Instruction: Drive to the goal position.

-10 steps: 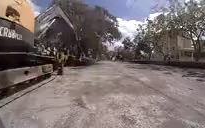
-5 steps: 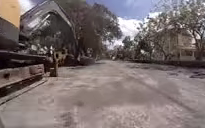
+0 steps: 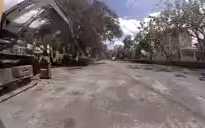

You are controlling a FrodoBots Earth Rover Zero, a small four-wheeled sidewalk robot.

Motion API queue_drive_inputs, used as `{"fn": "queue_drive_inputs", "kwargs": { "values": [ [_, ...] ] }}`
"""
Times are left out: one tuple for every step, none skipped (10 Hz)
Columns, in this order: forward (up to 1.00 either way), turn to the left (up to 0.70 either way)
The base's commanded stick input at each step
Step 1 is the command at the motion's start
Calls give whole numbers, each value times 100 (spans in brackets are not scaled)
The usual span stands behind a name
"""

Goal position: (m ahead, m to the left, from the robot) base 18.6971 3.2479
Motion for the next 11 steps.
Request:
{"fn": "queue_drive_inputs", "kwargs": {
  "values": [
    [85, 1],
    [85, 1],
    [85, 1],
    [85, 1],
    [85, 1],
    [85, 1],
    [85, 2],
    [85, 3],
    [85, 1],
    [85, 1],
    [85, 1]
  ]
}}
